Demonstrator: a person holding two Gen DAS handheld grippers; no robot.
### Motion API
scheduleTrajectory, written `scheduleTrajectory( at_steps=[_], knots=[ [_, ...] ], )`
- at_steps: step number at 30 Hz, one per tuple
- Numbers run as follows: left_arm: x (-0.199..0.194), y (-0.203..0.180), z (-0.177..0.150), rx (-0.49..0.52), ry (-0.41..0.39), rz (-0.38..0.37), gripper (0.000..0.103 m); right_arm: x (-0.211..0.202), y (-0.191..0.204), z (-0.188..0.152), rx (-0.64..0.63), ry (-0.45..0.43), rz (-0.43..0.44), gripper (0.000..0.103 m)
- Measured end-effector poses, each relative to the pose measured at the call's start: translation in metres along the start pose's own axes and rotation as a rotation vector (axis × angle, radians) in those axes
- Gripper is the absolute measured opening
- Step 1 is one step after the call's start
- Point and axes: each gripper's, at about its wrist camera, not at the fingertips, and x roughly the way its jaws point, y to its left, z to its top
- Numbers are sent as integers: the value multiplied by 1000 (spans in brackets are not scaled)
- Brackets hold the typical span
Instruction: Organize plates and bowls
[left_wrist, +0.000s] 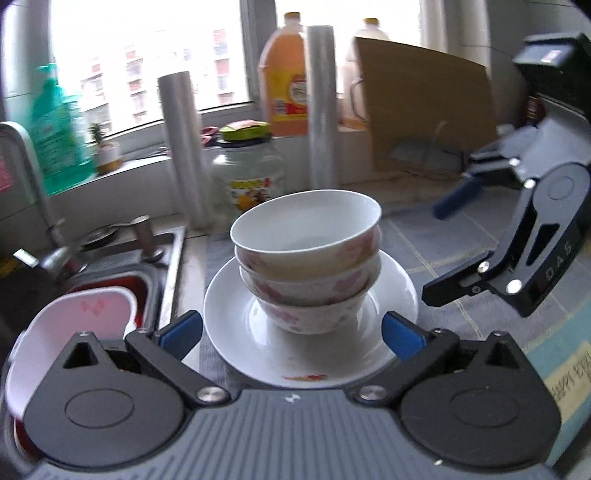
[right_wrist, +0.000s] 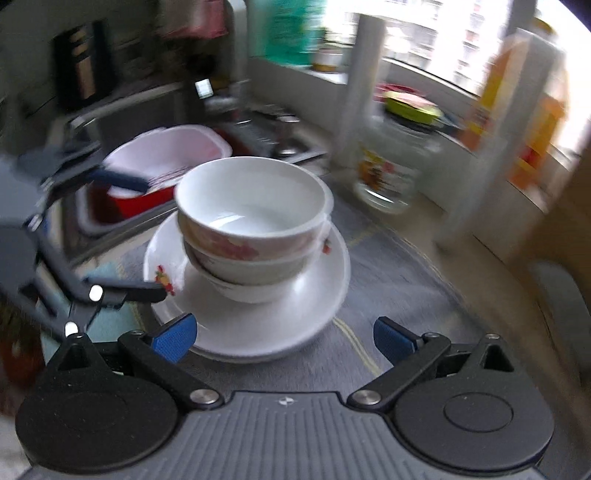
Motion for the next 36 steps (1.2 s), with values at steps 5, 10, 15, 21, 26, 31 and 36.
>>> scheduleTrajectory(
  at_steps=[5, 10, 15, 21, 26, 31, 36],
  knots=[
    [-25, -26, 4, -175, 52, 115, 102, -17, -3, -20, 213, 51, -142, 103],
    [-55, -48, 13, -264, 104, 218, 102, -49, 8, -36, 294, 38, -153, 103],
    [-83, -64, 20, -297, 107, 271, 102, -78, 19, -47, 304, 1, -189, 103],
    [-107, -74, 22, -326, 90, 276, 102, -99, 27, -54, 297, -27, -199, 103],
    [-116, -78, 23, -334, 84, 281, 102, -108, 32, -56, 298, -37, -209, 103],
    [-121, -79, 23, -340, 80, 290, 102, -112, 35, -56, 301, -48, -213, 103],
    [-123, -78, 24, -344, 80, 293, 102, -114, 36, -56, 309, -52, -212, 103]
  ],
)
